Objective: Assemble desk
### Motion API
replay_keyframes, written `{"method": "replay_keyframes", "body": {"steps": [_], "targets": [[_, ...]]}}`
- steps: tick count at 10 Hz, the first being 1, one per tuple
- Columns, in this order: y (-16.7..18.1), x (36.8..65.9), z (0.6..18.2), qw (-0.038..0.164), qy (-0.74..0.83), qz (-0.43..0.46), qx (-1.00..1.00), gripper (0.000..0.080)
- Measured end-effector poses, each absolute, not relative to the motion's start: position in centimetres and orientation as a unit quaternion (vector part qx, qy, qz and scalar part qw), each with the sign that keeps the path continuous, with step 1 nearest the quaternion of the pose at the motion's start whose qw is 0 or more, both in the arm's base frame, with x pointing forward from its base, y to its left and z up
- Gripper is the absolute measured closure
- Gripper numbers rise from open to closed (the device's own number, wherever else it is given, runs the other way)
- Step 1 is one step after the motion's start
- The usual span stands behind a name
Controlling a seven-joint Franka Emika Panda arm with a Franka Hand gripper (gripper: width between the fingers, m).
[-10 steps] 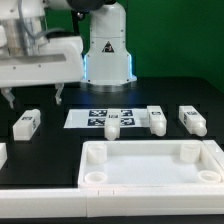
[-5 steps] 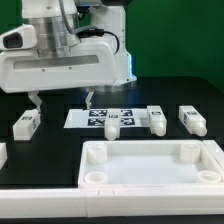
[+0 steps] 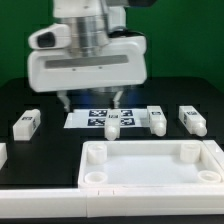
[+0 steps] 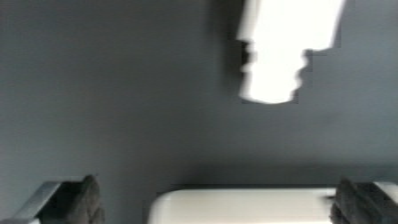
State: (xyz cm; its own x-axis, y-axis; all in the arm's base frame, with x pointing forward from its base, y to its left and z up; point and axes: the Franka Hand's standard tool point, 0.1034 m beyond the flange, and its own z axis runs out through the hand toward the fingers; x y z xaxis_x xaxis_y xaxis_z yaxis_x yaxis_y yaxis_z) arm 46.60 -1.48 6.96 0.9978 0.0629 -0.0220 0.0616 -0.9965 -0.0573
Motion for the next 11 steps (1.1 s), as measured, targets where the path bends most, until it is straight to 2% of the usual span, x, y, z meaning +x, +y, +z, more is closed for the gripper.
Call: {"method": "replay_keyframes", "body": {"steps": [1,6,8,9,11], "targets": [[0.4,46.8,7.0,0.027,-0.062,0.009,-0.998,0.015],[-0.3,46.6,6.8,0.025,-0.186,0.003,-0.982,0.015],[-0.1,42.9,4.6,0.015,-0.141,0.002,-0.99,0.015],[-0.6,42.2,3.7,0.012,-0.133,0.002,-0.991,0.015],[-1.3,42.2,3.3,0.014,-0.125,0.005,-0.992,0.015]]}}
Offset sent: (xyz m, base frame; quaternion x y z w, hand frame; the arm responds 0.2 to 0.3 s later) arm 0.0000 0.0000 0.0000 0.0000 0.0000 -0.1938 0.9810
